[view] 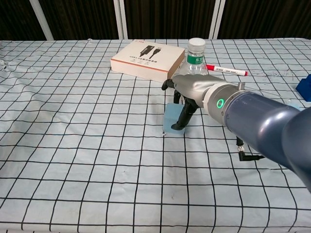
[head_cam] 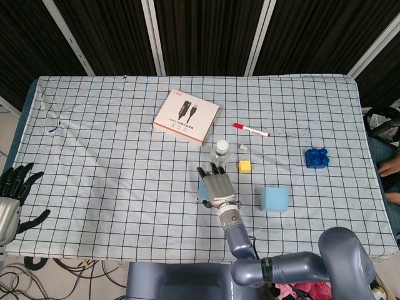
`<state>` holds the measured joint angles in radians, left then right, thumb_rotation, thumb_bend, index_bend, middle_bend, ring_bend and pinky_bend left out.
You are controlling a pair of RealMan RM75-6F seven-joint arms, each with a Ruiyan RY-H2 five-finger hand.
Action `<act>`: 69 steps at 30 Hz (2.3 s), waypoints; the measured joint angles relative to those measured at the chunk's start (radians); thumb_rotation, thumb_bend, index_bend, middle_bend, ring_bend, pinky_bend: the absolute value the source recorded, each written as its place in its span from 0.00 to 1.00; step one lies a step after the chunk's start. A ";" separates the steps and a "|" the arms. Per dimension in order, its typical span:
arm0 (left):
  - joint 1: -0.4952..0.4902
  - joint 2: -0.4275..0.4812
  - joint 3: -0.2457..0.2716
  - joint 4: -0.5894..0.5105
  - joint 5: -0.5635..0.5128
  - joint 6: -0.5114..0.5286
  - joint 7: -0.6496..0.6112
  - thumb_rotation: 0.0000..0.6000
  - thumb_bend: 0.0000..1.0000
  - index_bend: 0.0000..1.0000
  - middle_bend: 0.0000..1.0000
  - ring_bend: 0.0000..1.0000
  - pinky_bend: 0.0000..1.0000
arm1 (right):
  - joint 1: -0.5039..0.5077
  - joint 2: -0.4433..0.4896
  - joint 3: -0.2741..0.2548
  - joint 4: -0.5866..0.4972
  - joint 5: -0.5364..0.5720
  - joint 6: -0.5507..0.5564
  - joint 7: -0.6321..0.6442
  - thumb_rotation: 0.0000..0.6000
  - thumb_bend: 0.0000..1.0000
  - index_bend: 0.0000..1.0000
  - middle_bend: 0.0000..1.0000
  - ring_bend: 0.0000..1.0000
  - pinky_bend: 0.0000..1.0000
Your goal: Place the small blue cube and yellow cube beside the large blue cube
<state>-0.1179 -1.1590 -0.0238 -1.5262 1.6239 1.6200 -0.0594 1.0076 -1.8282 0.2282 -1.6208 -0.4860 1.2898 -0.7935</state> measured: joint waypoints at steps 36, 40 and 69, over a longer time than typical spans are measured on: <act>0.002 -0.001 -0.010 -0.009 -0.018 -0.027 0.026 1.00 0.15 0.16 0.04 0.00 0.00 | -0.104 0.133 -0.084 -0.164 -0.239 -0.032 0.031 1.00 0.27 0.19 0.44 0.05 0.11; 0.002 -0.004 -0.007 -0.013 -0.014 -0.030 0.035 1.00 0.15 0.16 0.04 0.00 0.00 | -0.134 0.188 -0.121 -0.206 -0.274 -0.018 0.029 1.00 0.26 0.20 0.44 0.05 0.11; -0.043 0.015 -0.013 -0.005 -0.094 -0.177 0.024 1.00 0.15 0.16 0.04 0.00 0.00 | -0.274 0.268 -0.191 -0.026 -0.398 -0.093 0.215 1.00 0.26 0.20 0.43 0.05 0.11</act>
<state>-0.1604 -1.1442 -0.0366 -1.5308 1.5298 1.4431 -0.0350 0.7332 -1.5598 0.0372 -1.6471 -0.8840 1.1972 -0.5788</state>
